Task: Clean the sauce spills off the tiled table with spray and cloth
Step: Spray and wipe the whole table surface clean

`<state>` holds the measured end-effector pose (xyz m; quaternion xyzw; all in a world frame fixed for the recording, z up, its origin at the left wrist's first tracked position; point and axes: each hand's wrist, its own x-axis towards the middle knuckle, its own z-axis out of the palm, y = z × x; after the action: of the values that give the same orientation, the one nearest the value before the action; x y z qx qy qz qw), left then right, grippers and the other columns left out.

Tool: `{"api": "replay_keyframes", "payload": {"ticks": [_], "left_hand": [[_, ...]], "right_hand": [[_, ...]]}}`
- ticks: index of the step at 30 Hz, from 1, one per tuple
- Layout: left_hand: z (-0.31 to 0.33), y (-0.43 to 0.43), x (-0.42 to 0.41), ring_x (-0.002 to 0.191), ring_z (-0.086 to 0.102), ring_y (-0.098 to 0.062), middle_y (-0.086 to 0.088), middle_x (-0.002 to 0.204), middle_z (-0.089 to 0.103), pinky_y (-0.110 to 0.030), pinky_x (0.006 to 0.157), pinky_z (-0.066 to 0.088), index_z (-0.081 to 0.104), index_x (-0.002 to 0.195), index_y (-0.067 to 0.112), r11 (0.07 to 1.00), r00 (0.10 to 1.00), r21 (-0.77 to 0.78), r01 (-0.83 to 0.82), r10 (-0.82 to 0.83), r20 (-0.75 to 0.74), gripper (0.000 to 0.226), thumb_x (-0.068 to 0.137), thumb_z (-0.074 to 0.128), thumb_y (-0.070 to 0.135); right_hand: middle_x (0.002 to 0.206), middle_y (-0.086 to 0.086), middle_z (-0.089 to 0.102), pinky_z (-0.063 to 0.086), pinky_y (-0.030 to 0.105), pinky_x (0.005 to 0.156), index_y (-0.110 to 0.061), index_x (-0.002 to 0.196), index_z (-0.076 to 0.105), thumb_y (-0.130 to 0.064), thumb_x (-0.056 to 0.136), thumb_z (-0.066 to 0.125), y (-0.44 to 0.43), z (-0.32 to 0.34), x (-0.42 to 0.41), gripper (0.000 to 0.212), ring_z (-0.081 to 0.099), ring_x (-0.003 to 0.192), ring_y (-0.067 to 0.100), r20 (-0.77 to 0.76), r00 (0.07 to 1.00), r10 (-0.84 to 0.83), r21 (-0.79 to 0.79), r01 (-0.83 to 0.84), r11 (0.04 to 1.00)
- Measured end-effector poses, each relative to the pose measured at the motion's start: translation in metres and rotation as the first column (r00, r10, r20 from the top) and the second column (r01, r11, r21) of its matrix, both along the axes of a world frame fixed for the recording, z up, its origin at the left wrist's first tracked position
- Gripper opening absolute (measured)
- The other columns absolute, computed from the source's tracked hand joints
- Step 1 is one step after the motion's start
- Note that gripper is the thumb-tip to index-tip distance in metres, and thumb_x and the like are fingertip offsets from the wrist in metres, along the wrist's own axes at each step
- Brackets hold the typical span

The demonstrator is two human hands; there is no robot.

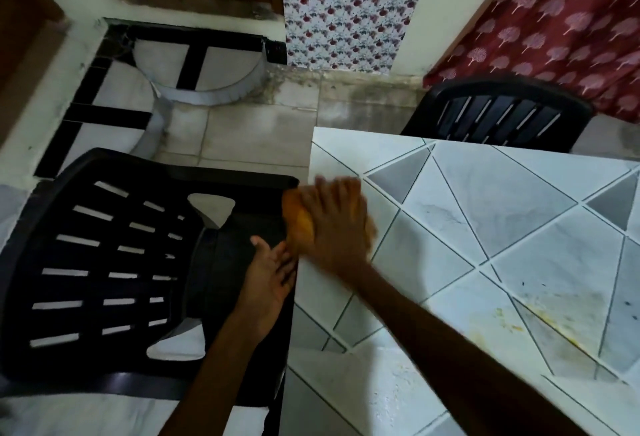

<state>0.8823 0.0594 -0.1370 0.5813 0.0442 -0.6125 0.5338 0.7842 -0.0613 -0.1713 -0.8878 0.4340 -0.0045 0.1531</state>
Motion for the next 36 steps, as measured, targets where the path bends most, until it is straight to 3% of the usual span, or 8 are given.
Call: {"api": "replay_keyframes", "payload": {"ticks": [6, 14, 16, 20, 23, 26, 33, 36], "left_hand": [[0.001, 0.000, 0.001, 0.131, 0.051, -0.021, -0.006, 0.145, 0.053, -0.035, 0.110, 0.038, 0.041, 0.147, 0.012, 0.999, 0.998, 0.028, 0.042, -0.044, 0.041, 0.083, 0.094, 0.015, 0.070], [0.003, 0.004, -0.014, 0.122, 0.055, -0.008, 0.003, 0.146, 0.051, -0.024, 0.099, 0.042, 0.042, 0.148, 0.018, 0.986, 0.958, 0.021, 0.167, -0.167, 0.234, 0.074, 0.093, 0.021, 0.064], [0.008, 0.001, -0.020, 0.121, 0.055, -0.010, 0.006, 0.139, 0.055, -0.018, 0.090, 0.045, 0.045, 0.145, 0.020, 0.983, 0.947, 0.003, 0.186, -0.180, 0.265, 0.064, 0.099, 0.019, 0.056], [0.016, -0.008, -0.029, 0.084, 0.066, 0.008, 0.018, 0.103, 0.066, -0.008, 0.065, 0.050, 0.056, 0.119, 0.030, 0.982, 0.928, 0.005, 0.189, -0.181, 0.326, 0.042, 0.106, 0.019, 0.043], [0.009, -0.009, -0.029, 0.102, 0.068, -0.004, 0.007, 0.116, 0.071, -0.026, 0.089, 0.055, 0.064, 0.121, 0.032, 0.980, 0.892, 0.056, 0.193, -0.199, 0.405, 0.043, 0.098, 0.040, 0.059], [-0.004, -0.009, -0.029, 0.119, 0.058, -0.016, -0.001, 0.135, 0.058, -0.037, 0.102, 0.048, 0.055, 0.138, 0.026, 0.963, 0.788, 0.168, 0.209, -0.268, 0.555, 0.042, 0.098, 0.057, 0.038], [-0.009, -0.010, -0.029, 0.118, 0.053, -0.012, -0.001, 0.135, 0.056, -0.028, 0.101, 0.043, 0.054, 0.140, 0.019, 0.966, 0.726, 0.188, 0.175, -0.256, 0.638, 0.041, 0.099, 0.058, 0.020], [-0.012, -0.012, -0.028, 0.119, 0.053, -0.013, -0.001, 0.136, 0.057, -0.027, 0.100, 0.042, 0.056, 0.138, 0.019, 0.973, 0.721, 0.174, 0.149, -0.227, 0.655, 0.039, 0.099, 0.058, 0.017]], "right_hand": [[0.166, -0.001, 0.024, 0.022, 0.063, 0.115, -0.040, 0.154, 0.033, -0.074, 0.090, 0.037, 0.096, 0.000, -0.095, 0.072, 0.020, 0.152, 0.033, 0.010, 1.000, 0.016, -0.039, -0.015, 0.999], [0.168, 0.005, 0.017, 0.008, 0.070, 0.116, -0.039, 0.157, 0.021, -0.078, 0.086, 0.030, -0.127, 0.006, 0.019, 0.081, 0.013, 0.152, 0.039, -0.067, 0.968, -0.243, -0.008, 0.243, 0.970], [0.169, 0.004, 0.012, 0.003, 0.070, 0.117, -0.039, 0.158, 0.018, -0.077, 0.087, 0.027, -0.147, 0.009, 0.037, 0.081, 0.007, 0.153, 0.038, -0.098, 0.953, -0.288, 0.035, 0.292, 0.956], [0.167, 0.005, 0.019, 0.010, 0.067, 0.117, -0.035, 0.157, 0.026, -0.072, 0.088, 0.027, -0.082, 0.002, -0.003, 0.078, 0.014, 0.152, 0.039, -0.001, 0.987, -0.163, -0.055, 0.162, 0.985], [0.167, 0.004, 0.021, 0.015, 0.062, 0.118, -0.034, 0.156, 0.032, -0.068, 0.093, 0.035, 0.011, -0.002, -0.077, 0.071, 0.019, 0.151, 0.039, 0.018, 0.998, -0.064, -0.080, 0.065, 0.995], [0.168, -0.001, 0.017, 0.015, 0.060, 0.119, -0.036, 0.156, 0.030, -0.069, 0.092, 0.041, 0.055, 0.001, -0.150, 0.073, 0.018, 0.152, 0.035, -0.052, 0.998, -0.038, -0.100, 0.033, 0.994], [0.170, 0.001, 0.000, 0.002, 0.071, 0.116, -0.040, 0.159, 0.006, -0.075, 0.089, 0.023, -0.129, 0.002, -0.143, 0.080, -0.003, 0.154, 0.037, -0.089, 0.822, -0.562, 0.021, 0.565, 0.825], [0.169, 0.006, -0.001, -0.004, 0.071, 0.116, -0.033, 0.160, 0.007, -0.075, 0.091, 0.026, -0.150, 0.005, -0.057, 0.083, -0.004, 0.153, 0.041, -0.114, 0.853, -0.509, 0.016, 0.513, 0.858]]}}
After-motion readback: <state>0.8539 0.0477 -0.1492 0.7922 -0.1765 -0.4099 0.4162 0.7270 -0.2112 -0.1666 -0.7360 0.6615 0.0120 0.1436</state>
